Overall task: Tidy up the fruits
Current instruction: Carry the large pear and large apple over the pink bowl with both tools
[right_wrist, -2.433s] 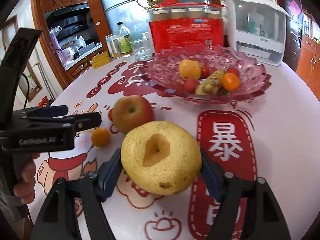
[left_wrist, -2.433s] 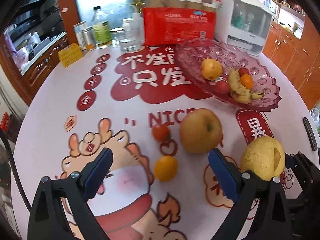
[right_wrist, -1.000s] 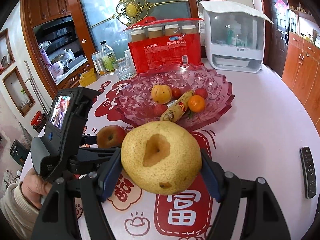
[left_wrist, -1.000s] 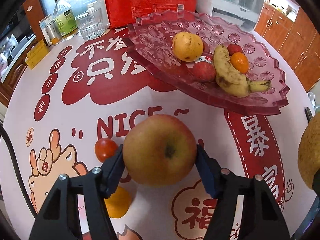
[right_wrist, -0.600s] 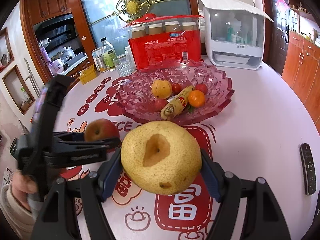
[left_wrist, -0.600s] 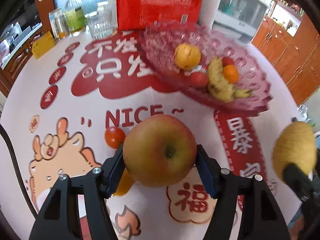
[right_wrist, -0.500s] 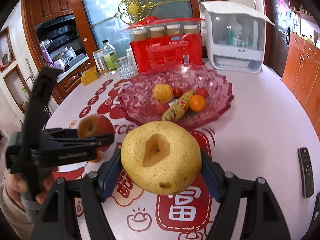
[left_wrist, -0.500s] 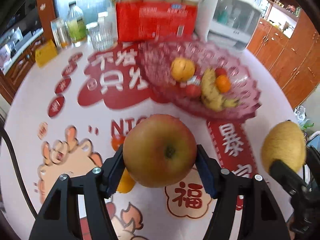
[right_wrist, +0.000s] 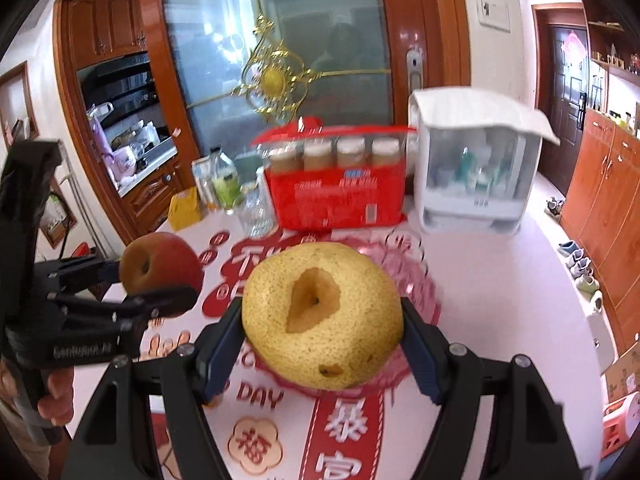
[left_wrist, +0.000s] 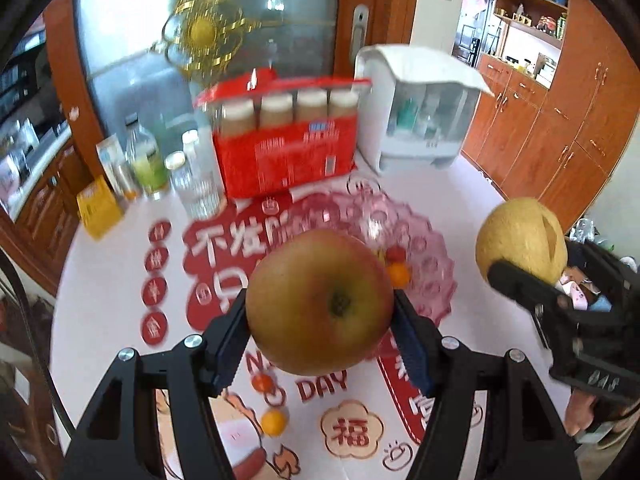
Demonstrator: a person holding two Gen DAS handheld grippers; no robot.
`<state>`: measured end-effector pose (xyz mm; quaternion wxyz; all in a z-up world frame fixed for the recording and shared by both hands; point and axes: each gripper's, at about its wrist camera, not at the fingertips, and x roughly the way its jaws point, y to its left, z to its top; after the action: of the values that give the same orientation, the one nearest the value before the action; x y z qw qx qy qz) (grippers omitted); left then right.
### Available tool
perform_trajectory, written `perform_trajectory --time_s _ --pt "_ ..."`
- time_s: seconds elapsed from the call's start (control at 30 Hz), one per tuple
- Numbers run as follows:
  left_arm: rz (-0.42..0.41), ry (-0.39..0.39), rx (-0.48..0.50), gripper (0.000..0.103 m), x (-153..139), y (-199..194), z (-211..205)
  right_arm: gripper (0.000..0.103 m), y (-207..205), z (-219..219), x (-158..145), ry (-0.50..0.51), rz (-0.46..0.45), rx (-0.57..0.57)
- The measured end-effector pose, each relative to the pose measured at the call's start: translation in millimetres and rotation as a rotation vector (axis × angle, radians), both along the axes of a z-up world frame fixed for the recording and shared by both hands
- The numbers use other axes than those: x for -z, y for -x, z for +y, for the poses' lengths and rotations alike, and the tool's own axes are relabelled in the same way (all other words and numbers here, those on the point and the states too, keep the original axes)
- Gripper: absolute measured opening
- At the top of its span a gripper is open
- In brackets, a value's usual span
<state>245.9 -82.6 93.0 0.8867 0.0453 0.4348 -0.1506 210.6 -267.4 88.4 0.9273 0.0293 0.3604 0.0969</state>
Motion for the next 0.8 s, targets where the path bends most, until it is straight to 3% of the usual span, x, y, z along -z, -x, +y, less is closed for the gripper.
perform_trajectory --time_s 0.23,0.37,0.57,0.8 --pt "0.024 -0.023 -0.008 0.065 -7.9 -38.7 -17.1 0.073 -47.8 -15.0 -36.4 0.001 -0.005 0.052" --pt "0.034 -0.044 -0.034 0.065 1.5 -64.1 -21.4 0.073 -74.3 -23.4 -38.6 0.018 -0.001 0.093" --pt "0.053 -0.125 -0.039 0.066 31.4 -91.1 -33.1 0.073 -106.0 -26.8 -1.4 0.048 0.075 0.114" --pt "0.12 -0.192 -0.02 0.066 92.8 -108.6 -48.0 0.073 -134.2 -23.6 63.5 0.059 0.186 0.105"
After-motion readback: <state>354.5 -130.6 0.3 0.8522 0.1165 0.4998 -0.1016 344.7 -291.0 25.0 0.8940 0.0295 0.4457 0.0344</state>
